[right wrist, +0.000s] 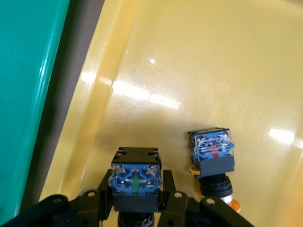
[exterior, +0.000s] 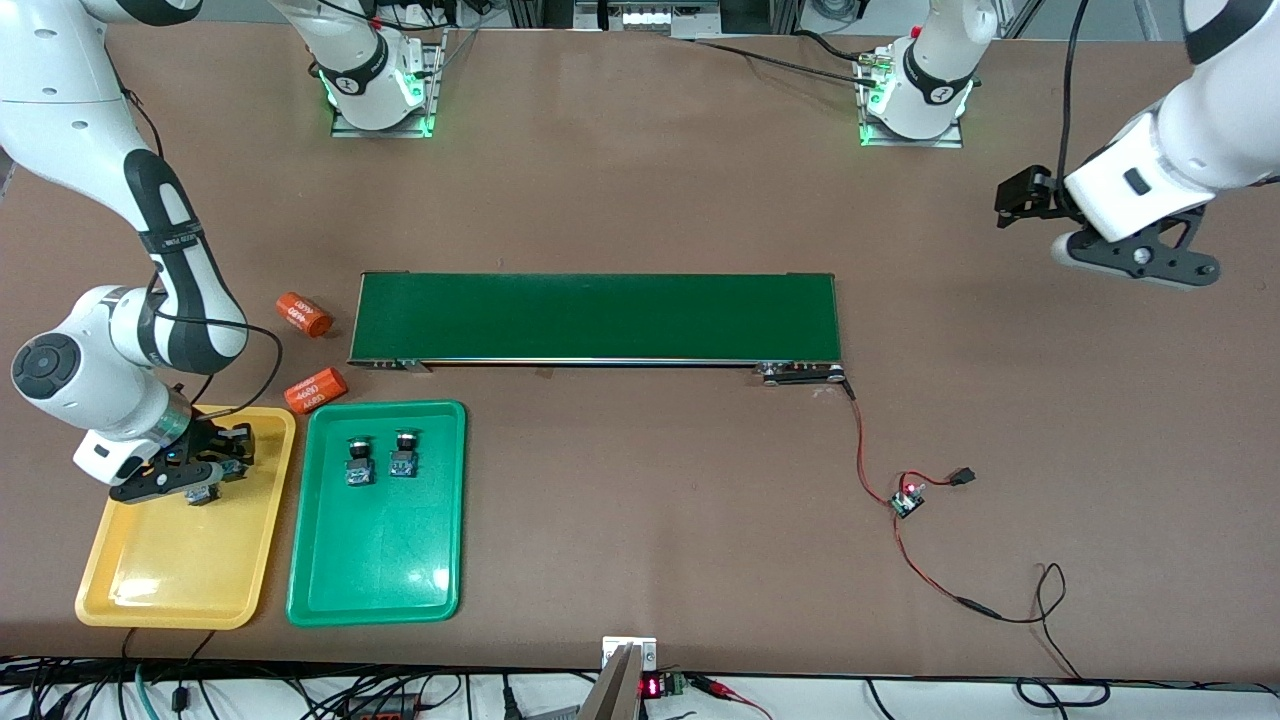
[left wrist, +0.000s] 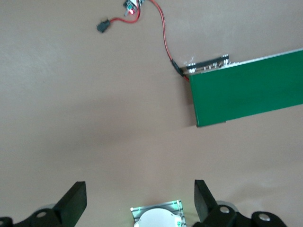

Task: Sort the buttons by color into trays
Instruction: 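Lower the button into the yellow tray and open the right gripper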

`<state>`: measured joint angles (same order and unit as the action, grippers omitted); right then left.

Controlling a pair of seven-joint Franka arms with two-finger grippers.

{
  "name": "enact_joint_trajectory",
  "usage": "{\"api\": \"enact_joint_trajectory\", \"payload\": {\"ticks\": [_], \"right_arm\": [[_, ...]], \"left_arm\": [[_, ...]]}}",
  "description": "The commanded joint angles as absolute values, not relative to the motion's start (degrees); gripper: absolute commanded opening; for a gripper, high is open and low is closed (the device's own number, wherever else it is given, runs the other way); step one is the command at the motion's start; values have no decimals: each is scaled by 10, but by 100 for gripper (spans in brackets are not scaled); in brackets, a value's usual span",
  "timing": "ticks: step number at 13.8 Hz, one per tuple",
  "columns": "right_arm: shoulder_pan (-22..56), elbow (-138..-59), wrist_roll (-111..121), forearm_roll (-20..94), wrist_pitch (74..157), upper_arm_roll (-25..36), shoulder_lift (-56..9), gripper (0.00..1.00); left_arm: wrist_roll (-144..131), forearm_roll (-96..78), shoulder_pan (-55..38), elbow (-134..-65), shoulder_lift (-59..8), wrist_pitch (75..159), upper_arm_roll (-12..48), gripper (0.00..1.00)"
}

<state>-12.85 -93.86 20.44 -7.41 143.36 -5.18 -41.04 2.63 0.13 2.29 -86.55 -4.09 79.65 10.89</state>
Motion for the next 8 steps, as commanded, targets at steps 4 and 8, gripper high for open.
{"api": "enact_joint_trajectory", "payload": {"ticks": [4,8], "right_arm": [[-130,-927,204,-73,1437,-55,-413,100],[-122,-936,174,-69,1398,-55,-366,100]], "left_arm": [[35,17,10,-841,-47,832,55,100],[36,-11,11,-841,-43,840,19,100]]}}
